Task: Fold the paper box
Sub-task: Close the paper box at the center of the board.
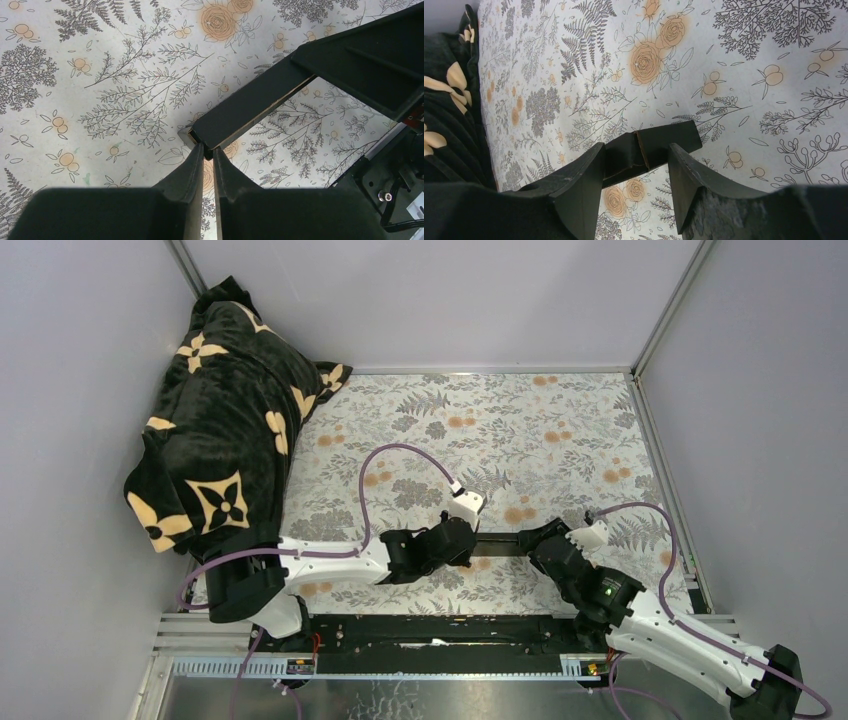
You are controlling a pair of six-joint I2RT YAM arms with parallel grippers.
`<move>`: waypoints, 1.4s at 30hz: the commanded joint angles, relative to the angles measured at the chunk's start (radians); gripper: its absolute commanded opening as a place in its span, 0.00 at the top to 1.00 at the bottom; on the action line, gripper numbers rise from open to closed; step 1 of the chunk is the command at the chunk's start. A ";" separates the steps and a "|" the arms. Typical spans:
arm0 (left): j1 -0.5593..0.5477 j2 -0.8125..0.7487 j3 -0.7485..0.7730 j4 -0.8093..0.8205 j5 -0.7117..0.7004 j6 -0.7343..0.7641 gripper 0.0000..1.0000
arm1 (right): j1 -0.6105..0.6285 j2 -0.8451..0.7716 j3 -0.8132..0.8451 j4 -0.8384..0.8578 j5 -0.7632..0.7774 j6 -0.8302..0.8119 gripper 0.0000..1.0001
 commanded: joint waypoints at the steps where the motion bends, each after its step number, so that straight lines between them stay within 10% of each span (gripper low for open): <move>1: -0.022 0.026 -0.033 -0.055 0.099 -0.013 0.83 | 0.004 0.018 -0.017 -0.002 -0.020 0.025 0.46; 42: 0.003 -0.013 -0.148 0.130 0.157 -0.007 0.64 | 0.004 0.153 -0.016 0.112 -0.013 0.007 0.53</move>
